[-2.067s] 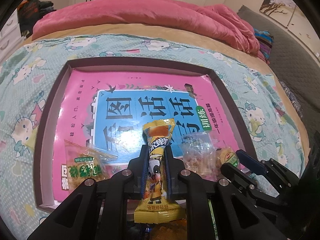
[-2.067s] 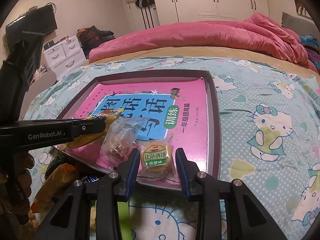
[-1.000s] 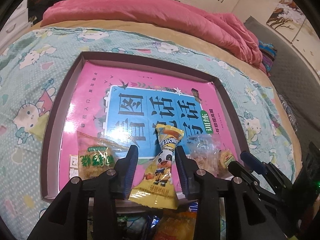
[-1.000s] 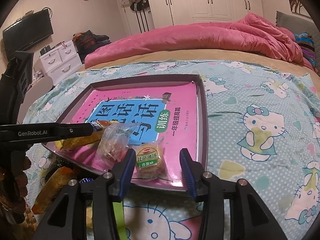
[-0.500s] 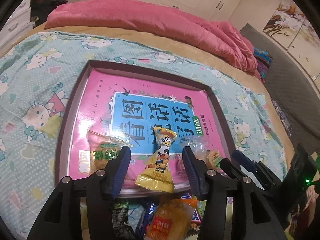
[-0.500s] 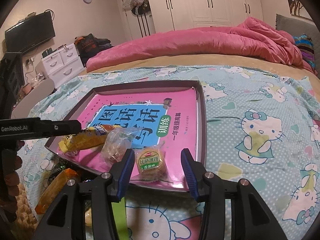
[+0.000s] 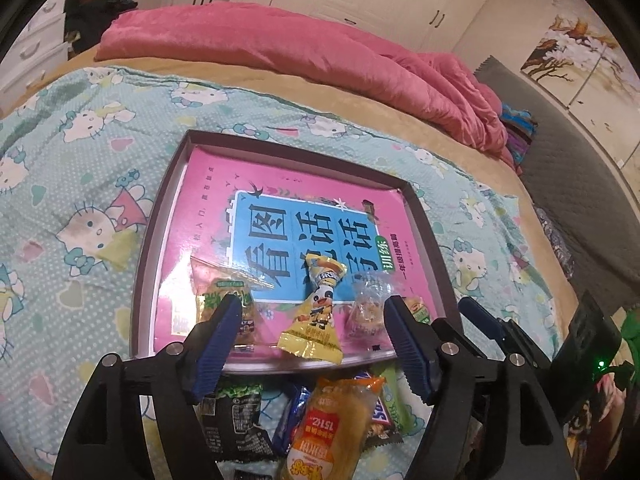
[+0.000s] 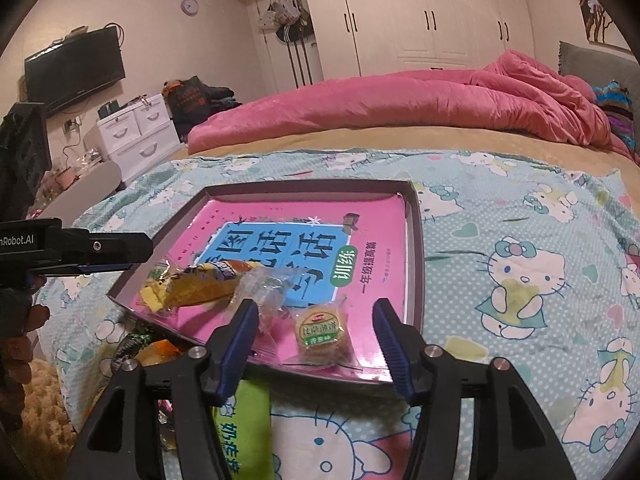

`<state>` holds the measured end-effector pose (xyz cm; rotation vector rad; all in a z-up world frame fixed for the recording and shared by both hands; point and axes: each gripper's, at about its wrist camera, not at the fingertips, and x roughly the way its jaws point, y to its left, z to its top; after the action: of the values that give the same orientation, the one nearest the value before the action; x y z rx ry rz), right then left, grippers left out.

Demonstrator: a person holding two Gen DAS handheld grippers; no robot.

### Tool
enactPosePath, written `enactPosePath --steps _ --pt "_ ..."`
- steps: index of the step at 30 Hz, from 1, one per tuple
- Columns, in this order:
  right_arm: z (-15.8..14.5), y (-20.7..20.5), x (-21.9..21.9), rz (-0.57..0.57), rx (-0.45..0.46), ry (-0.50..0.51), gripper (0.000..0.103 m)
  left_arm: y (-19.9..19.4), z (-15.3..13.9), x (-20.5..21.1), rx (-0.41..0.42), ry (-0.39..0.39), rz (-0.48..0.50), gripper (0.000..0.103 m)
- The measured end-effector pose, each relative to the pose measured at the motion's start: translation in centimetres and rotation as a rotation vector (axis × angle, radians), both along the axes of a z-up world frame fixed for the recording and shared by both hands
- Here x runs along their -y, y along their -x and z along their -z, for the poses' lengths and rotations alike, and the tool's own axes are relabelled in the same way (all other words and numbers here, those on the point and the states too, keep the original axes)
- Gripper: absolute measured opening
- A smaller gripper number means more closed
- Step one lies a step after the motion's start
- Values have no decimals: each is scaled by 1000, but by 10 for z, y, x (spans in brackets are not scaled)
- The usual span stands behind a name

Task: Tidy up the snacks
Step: 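Withdraw both tools from the tray back over the snack pile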

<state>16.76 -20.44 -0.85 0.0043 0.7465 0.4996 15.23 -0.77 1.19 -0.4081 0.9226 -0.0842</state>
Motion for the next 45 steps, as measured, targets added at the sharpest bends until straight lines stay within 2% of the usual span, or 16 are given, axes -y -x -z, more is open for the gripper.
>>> enactPosePath --steps 11,20,26,31,45 --pt "-2 3 0 -2 12 9 63 11 -2 3 -7 0 11 78" --pt "-3 6 -1 -7 16 15 64 18 -7 11 1 0 57 78" --pt "-6 11 -4 -18 28 25 69 23 -10 17 6 -38 71 78" --pt "-6 13 -6 -27 32 30 69 25 -8 14 -3 -9 68 78" --pt "-9 19 -5 -38 36 35 69 37 -2 13 -26 -32 88 79"
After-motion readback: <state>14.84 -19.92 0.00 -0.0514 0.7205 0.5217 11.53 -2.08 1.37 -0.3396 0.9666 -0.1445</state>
